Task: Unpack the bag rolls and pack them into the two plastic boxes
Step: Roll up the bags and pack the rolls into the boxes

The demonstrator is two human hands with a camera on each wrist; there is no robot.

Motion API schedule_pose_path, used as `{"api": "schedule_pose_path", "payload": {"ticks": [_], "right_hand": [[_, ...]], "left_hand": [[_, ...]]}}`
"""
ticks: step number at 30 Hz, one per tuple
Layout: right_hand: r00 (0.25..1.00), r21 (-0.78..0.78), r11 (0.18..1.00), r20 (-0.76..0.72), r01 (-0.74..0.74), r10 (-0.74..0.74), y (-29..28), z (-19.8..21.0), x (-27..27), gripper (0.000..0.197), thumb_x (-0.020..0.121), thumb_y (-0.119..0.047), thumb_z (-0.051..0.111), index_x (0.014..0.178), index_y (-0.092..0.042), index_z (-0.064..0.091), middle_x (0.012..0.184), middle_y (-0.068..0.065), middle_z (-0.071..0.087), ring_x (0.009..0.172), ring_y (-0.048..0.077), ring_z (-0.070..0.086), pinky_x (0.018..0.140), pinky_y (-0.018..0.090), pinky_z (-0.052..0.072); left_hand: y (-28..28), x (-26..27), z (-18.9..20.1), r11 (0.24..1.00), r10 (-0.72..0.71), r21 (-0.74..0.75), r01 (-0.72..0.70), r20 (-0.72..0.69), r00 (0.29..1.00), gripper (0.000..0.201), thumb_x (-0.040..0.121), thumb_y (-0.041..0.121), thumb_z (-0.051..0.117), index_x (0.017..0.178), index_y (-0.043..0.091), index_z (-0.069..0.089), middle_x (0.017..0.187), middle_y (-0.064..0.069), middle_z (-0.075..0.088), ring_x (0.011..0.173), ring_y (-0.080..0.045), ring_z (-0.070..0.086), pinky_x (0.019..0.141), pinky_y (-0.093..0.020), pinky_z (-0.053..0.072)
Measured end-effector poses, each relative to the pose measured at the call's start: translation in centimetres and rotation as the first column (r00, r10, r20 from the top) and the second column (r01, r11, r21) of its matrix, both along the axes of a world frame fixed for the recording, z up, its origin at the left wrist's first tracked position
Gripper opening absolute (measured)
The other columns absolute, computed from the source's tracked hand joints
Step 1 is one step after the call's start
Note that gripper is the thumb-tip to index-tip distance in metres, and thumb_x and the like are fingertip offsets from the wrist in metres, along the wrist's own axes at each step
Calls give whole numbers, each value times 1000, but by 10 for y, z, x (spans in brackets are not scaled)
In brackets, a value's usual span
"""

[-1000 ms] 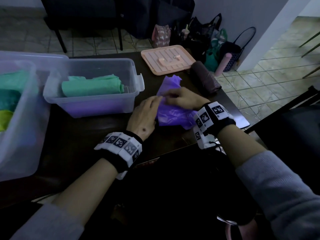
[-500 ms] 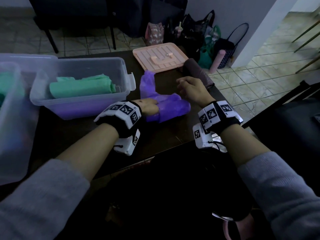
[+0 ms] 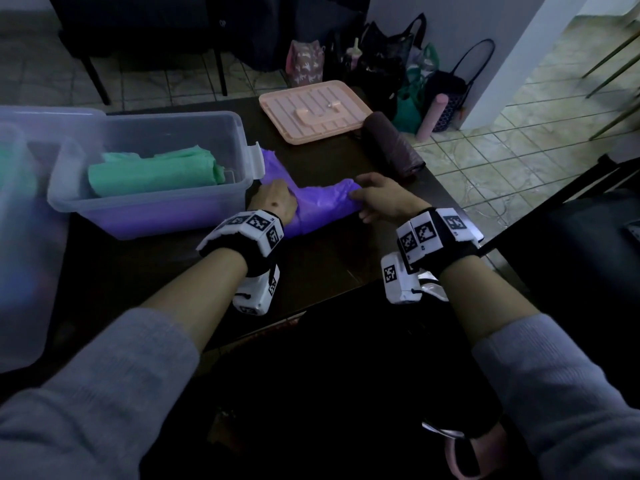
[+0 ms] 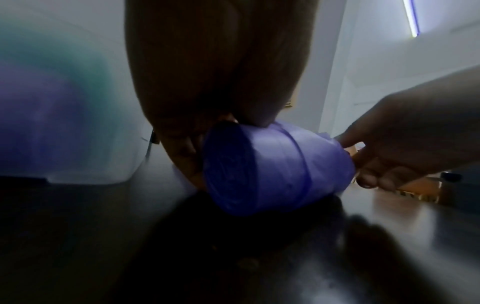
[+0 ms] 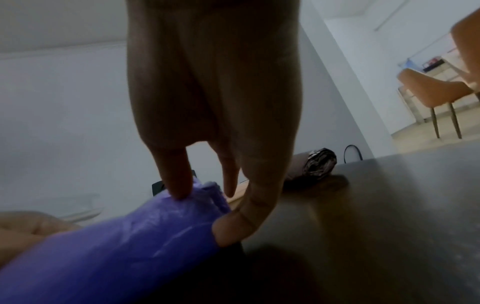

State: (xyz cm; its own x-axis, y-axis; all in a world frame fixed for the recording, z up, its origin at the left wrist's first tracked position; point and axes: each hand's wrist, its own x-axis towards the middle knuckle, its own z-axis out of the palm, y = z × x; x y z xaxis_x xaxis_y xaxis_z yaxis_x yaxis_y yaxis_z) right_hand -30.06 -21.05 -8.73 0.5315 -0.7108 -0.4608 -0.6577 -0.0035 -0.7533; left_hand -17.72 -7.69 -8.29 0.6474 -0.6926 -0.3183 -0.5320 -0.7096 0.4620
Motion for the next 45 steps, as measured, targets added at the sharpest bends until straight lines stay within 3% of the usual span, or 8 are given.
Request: {"api": "schedule_pose_path", "payload": {"ticks": [5, 12, 19, 26, 30, 32, 37, 45], "right_hand": [[998, 6, 1000, -52, -27, 27, -1, 0, -4, 8, 89, -21, 59, 93, -15, 55, 75, 7, 48, 59, 15, 48, 52, 26, 44], [989, 51, 989, -39, -140, 142, -1, 6, -9, 17, 88, -14, 54, 96, -29, 56, 108, 10, 52, 74, 18, 53, 58, 26, 49], [997, 126, 990, -23, -70, 73, 4, 6, -8, 8, 91, -32, 55, 94, -24, 58, 88, 5, 54, 68, 16, 53, 56, 27, 47], [999, -2, 1000, 38, 20, -20, -2, 13, -1, 10, 85, -14, 63, 76, -19, 64, 82, 6, 60, 65, 17, 54, 58, 26, 48], [990, -18, 998, -133, -53, 50, 0, 28, -6, 10, 89, -16, 58, 97, -12, 62, 80, 10, 55, 62, 20, 52, 57, 29, 45], [959, -32, 990, -253, -138, 125, 2, 29, -10, 20, 91, -21, 56, 109, -13, 58, 85, 10, 55, 68, 22, 54, 61, 30, 47], [921, -476, 788, -204, -390, 333, 13, 30, -10, 20, 79, -11, 62, 98, -18, 61, 103, 3, 61, 103, 22, 57, 85, 23, 44], [569, -382, 432, -659, -817, 492, 49, 34, 6, 59, 71, -24, 74, 126, -30, 53, 123, 3, 48, 122, 22, 36, 96, 40, 30]], "left_hand": [[3, 4, -3, 995, -93, -40, 90, -68, 993, 37, 96, 14, 39, 131, 13, 50, 138, -14, 47, 125, -31, 46, 102, -37, 35], [8, -4, 2, 863, -325, -423, 278, -43, 945, 58, 78, -12, 47, 122, 23, 60, 129, -3, 52, 117, -17, 50, 104, -35, 39], [20, -3, -16, 778, -483, -415, 472, 86, 871, 42, 79, 4, 55, 113, 24, 67, 129, 0, 58, 120, -16, 52, 107, -35, 38], [13, -7, 0, 841, -132, -536, 68, -81, 988, 36, 89, 2, 45, 116, 14, 64, 120, -5, 63, 114, -19, 55, 91, -15, 34], [-11, 4, 3, 781, 210, -446, -438, -473, 856, 39, 86, 32, 47, 112, 6, 62, 121, -19, 60, 112, -33, 57, 98, -40, 46], [-18, 2, 0, 838, 247, -337, -429, -467, 849, 40, 90, 28, 47, 116, 0, 58, 125, -21, 57, 115, -36, 56, 98, -42, 46], [-24, 5, -16, 924, 308, -162, -346, -217, 926, 46, 88, 21, 55, 125, -6, 51, 131, -23, 50, 120, -36, 51, 100, -40, 45], [-24, 16, -18, 955, 214, -106, -277, -400, 891, 50, 88, 26, 62, 127, -4, 52, 131, -19, 54, 121, -33, 52, 101, -40, 44]]}}
